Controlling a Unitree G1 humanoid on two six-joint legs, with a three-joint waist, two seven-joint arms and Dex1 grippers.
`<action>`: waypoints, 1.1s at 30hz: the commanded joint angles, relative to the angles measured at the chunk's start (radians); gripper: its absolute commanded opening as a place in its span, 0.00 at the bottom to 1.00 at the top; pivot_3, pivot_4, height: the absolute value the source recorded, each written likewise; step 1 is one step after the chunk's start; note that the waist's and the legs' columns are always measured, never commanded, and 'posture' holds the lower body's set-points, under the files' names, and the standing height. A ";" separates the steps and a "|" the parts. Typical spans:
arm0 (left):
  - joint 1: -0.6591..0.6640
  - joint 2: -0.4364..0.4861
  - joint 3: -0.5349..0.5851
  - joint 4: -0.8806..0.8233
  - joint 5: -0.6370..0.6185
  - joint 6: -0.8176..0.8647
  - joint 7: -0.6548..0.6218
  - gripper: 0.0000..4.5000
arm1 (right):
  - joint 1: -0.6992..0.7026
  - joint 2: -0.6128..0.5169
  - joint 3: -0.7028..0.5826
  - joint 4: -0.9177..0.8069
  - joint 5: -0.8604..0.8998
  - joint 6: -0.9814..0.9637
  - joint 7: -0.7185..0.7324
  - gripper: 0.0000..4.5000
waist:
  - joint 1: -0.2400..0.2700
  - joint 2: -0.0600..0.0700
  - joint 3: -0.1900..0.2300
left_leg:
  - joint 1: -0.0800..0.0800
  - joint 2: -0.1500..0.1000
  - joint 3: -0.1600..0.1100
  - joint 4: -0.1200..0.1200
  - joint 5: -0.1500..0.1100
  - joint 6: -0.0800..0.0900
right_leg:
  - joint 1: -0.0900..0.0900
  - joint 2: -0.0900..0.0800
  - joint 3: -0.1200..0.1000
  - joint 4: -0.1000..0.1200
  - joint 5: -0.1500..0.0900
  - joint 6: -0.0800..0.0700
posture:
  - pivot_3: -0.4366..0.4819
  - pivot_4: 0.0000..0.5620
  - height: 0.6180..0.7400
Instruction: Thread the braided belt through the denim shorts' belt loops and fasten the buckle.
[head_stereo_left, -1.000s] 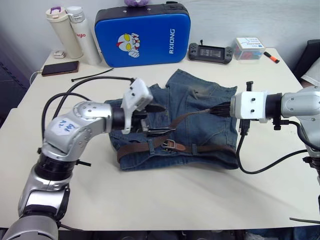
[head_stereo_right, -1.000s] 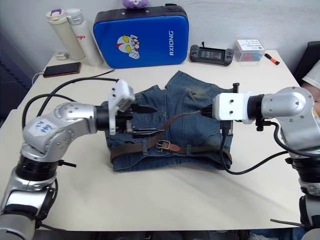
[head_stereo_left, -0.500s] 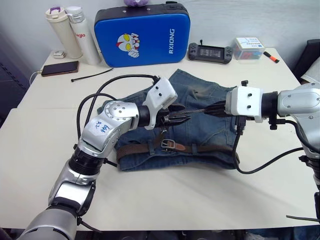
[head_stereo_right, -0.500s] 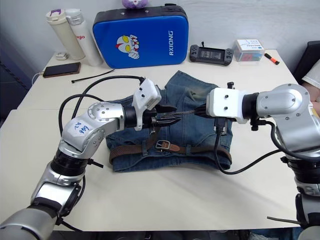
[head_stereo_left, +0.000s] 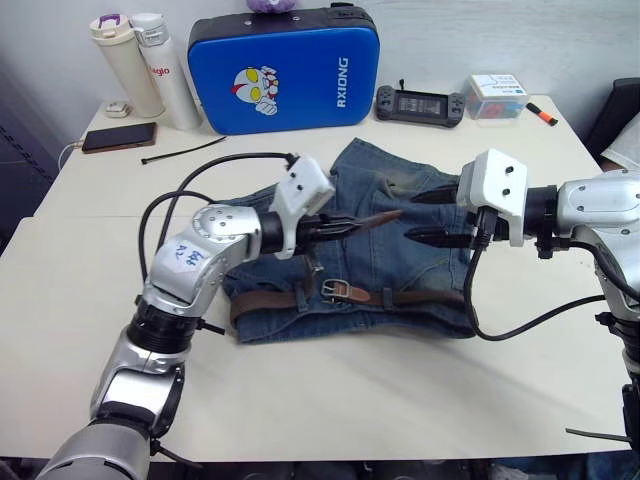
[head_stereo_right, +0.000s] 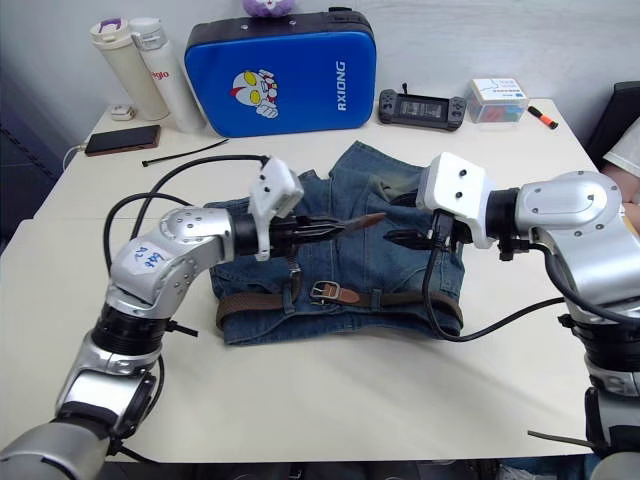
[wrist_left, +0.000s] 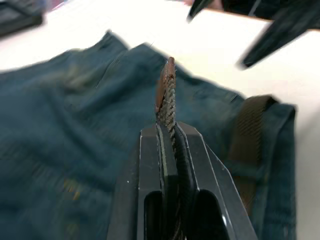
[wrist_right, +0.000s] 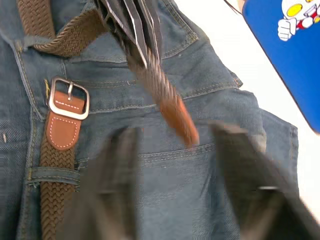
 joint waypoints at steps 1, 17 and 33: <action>0.036 0.052 0.119 -0.009 -0.019 0.030 0.014 0.00 | 0.013 0.005 -0.046 -0.052 0.040 0.024 -0.018 1.00 | 0.000 0.000 0.000 | 0.000 0.000 0.000 0.000 0.000 0.000 | 0.000 0.000 0.000 0.000 0.000 0.000 | 0.48 0.27 0.48; 0.269 0.315 0.195 -0.107 -0.017 -0.026 -0.145 0.00 | 0.215 0.204 0.255 -0.084 -0.249 -0.178 -0.205 1.00 | 0.002 0.000 0.000 | 0.002 0.000 -0.001 -0.001 0.000 0.000 | 0.003 -0.001 0.002 -0.001 0.000 0.000 | 0.48 0.27 0.48; 0.214 0.300 0.155 -0.039 0.008 -0.080 -0.159 0.00 | 0.280 0.253 0.263 -0.102 -0.233 -0.103 -0.177 1.00 | -0.002 0.000 0.000 | 0.003 0.000 -0.002 -0.002 0.000 0.000 | 0.003 0.000 0.001 0.000 0.000 0.000 | 0.48 0.27 0.48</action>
